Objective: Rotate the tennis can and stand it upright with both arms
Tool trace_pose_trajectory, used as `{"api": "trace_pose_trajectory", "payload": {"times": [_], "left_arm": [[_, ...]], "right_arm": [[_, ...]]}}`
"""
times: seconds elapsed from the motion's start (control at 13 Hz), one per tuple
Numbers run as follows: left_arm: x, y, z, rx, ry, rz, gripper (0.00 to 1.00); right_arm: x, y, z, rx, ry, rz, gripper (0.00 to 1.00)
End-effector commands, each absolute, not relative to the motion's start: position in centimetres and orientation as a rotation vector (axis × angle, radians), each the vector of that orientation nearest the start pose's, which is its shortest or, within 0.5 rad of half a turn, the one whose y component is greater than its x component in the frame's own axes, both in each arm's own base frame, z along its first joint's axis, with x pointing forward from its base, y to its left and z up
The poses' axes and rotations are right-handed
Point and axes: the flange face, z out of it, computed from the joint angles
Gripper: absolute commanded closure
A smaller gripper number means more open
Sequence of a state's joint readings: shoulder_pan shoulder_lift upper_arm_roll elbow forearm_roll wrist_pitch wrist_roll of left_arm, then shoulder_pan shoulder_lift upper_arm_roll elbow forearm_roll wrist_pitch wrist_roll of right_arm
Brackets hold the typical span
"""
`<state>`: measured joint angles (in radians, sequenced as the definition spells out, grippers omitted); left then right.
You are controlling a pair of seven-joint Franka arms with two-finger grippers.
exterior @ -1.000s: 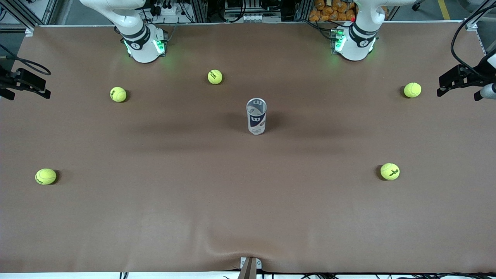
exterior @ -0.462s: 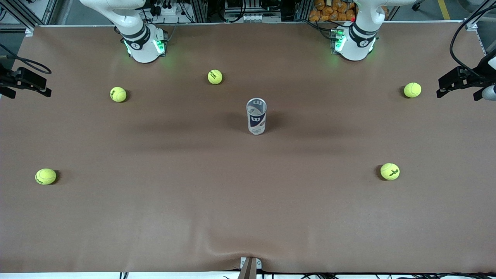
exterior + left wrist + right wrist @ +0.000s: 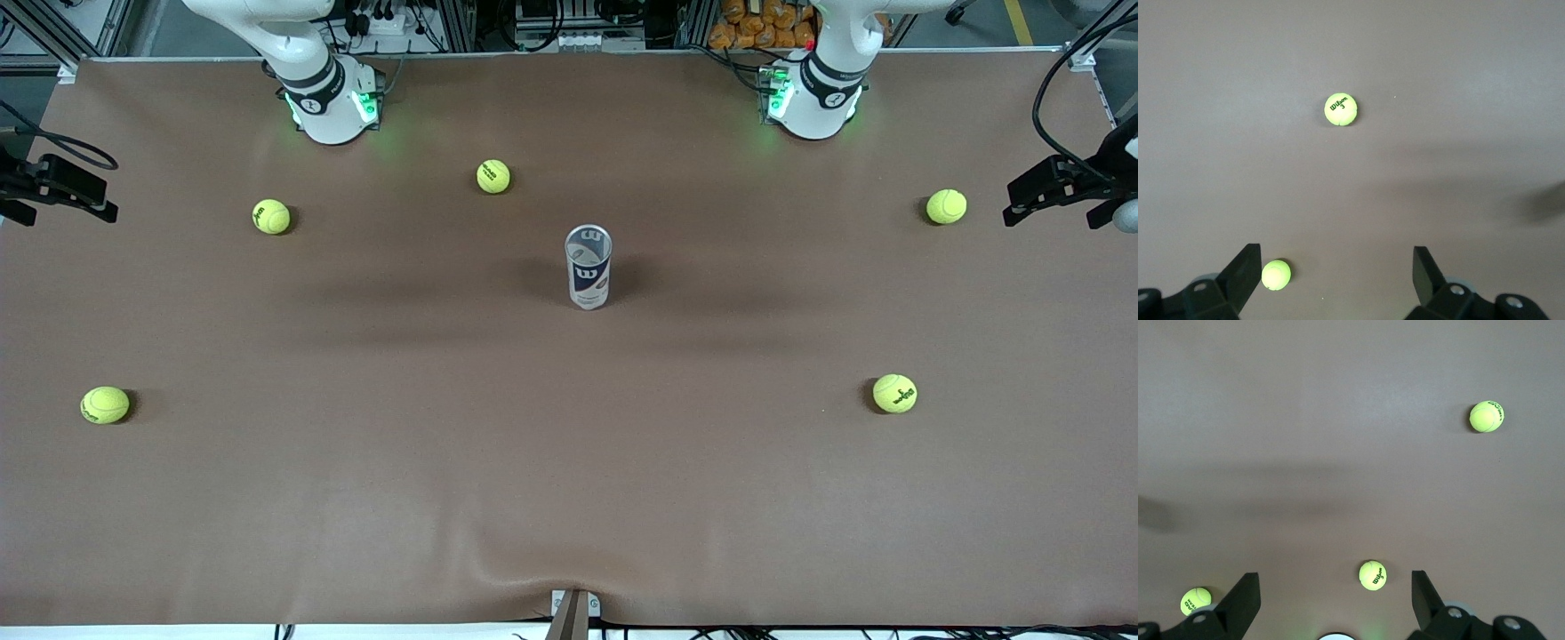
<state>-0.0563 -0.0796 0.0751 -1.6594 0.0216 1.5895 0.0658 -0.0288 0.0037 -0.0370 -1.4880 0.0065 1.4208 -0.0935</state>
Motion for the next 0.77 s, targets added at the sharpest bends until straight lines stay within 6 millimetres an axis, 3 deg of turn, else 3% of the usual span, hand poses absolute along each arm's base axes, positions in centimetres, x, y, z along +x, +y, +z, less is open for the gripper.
{"api": "trace_pose_trajectory", "payload": {"times": [0.0,0.69], "left_arm": [[52.74,1.25,62.8,-3.113,0.049,-0.015,0.0],[53.02,0.82,62.39,-3.112,0.073,-0.003,0.0]], "right_arm": [[53.77,-3.6,65.4,-3.139,-0.033,0.113,0.0],[53.74,-3.72,65.95,-3.143,-0.027,0.097,0.0]]}}
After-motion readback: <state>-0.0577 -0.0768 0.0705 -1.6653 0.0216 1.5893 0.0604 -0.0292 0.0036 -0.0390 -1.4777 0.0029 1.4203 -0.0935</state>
